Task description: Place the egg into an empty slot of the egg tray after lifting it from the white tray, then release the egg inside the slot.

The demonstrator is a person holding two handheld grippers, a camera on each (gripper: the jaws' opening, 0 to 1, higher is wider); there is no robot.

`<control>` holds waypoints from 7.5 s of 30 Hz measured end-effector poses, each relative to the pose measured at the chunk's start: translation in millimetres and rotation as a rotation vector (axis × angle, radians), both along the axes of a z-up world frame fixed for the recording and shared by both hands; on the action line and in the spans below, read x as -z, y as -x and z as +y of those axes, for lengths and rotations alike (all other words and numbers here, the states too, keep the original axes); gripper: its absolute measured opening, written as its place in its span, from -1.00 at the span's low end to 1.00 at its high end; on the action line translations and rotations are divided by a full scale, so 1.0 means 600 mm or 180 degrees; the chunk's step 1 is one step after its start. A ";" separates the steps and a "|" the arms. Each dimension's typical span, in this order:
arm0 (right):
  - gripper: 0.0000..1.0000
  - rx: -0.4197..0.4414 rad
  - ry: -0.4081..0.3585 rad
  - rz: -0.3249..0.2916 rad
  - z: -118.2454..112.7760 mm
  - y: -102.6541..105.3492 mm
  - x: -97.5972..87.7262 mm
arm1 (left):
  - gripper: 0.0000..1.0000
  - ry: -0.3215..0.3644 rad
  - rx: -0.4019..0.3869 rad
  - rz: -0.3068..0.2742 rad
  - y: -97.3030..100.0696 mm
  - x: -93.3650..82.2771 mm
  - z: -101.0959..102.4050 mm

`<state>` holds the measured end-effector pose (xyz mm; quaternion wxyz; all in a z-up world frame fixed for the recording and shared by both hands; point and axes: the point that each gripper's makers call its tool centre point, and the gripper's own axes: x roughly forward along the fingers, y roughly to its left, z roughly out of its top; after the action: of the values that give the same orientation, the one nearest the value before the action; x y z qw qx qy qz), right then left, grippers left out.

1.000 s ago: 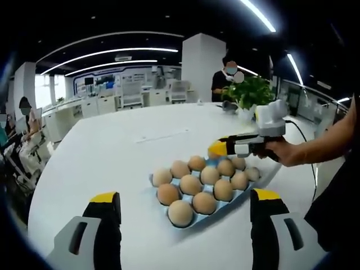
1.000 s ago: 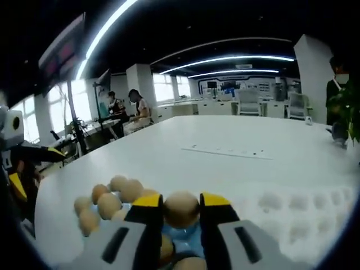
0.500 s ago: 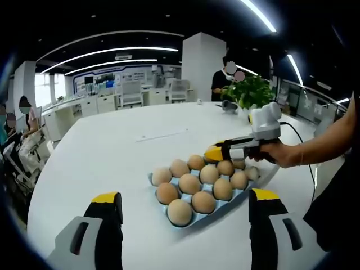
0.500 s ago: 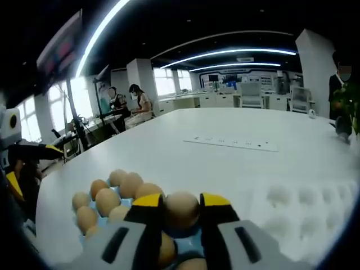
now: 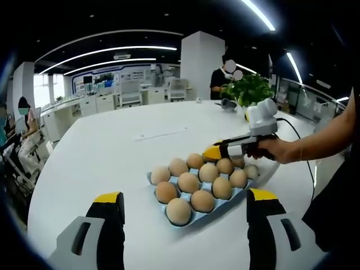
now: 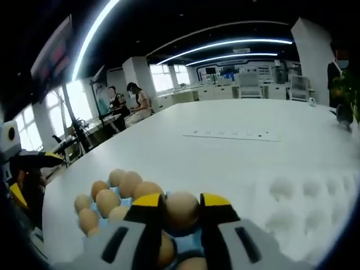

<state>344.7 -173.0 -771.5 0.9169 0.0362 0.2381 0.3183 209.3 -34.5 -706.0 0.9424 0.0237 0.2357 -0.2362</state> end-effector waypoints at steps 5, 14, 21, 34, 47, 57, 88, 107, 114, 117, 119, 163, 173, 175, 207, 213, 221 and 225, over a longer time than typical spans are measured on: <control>-0.49 -0.0050 -0.0002 0.0061 0.002 -0.001 0.004 | 0.81 -0.0018 -0.0015 -0.0033 -0.004 -0.004 0.003; -0.51 -0.0120 0.0020 0.0110 0.003 0.001 0.006 | 0.81 -0.0012 0.0004 -0.0042 -0.005 -0.005 0.000; -0.51 -0.0141 0.0034 0.0126 0.002 0.003 0.006 | 0.81 -0.0012 0.0022 -0.0055 -0.006 -0.007 -0.004; -0.50 0.0068 -0.0100 -0.0242 -0.060 0.013 -0.030 | 0.80 -0.0034 0.0039 -0.0074 -0.006 -0.010 -0.012; -0.50 0.1018 0.0276 -0.0501 -0.268 -0.015 -0.038 | 0.78 -0.0028 0.0075 -0.0068 -0.008 -0.009 -0.020; -0.52 0.2058 0.0549 -0.0621 -0.466 -0.013 -0.055 | 0.79 -0.0036 0.0067 -0.0042 -0.007 -0.006 -0.018; -0.49 0.2244 0.0652 -0.0272 -0.552 -0.021 -0.002 | 0.80 -0.0044 -0.0022 -0.0072 -0.005 -0.011 -0.004; -0.49 0.2144 0.0537 -0.0602 -0.534 0.000 -0.072 | 0.80 -0.0026 -0.0007 -0.0082 -0.009 -0.011 -0.005; -0.49 0.1984 0.0466 -0.0681 -0.499 0.003 -0.089 | 0.80 -0.0011 0.0006 -0.0076 -0.008 -0.010 -0.007; -0.49 0.1918 0.0460 -0.0707 -0.485 0.002 -0.091 | 0.79 -0.0008 0.0001 -0.0076 -0.007 -0.010 -0.006; -0.49 0.1895 0.0434 -0.0696 -0.480 0.001 -0.090 | 0.79 -0.0015 0.0005 -0.0071 -0.007 -0.009 -0.006; -0.48 0.0550 0.0003 -0.0595 -0.182 0.006 -0.077 | 0.78 -0.0025 -0.0071 -0.0054 0.001 -0.005 0.007; -0.48 0.0366 0.0016 -0.0543 -0.143 0.012 -0.066 | 0.78 -0.0026 -0.0072 -0.0062 0.001 -0.006 0.006; -0.48 0.0317 0.0011 -0.0531 -0.135 0.013 -0.065 | 0.78 -0.0023 -0.0068 -0.0066 0.001 -0.007 0.006; -0.47 -0.0118 0.0053 -0.0047 -0.075 0.008 0.009 | 0.76 0.0062 -0.0085 0.0038 -0.005 -0.004 -0.003; -0.47 -0.0410 0.0006 -0.0111 -0.069 0.014 0.010 | 0.76 0.0046 -0.0092 0.0069 -0.004 0.003 -0.003; -0.47 -0.0729 -0.0011 -0.0291 -0.067 0.020 0.007 | 0.76 0.0067 -0.0104 0.0120 -0.002 0.009 -0.006; -0.36 -0.0841 -0.0068 -0.0319 -0.069 0.030 0.002 | 0.77 0.0101 -0.0120 0.0160 0.005 0.013 -0.006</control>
<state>326.6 -214.5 -772.5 0.8773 -0.0016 0.1913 0.4402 206.1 -38.1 -714.0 0.9407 -0.0017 0.2560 -0.2227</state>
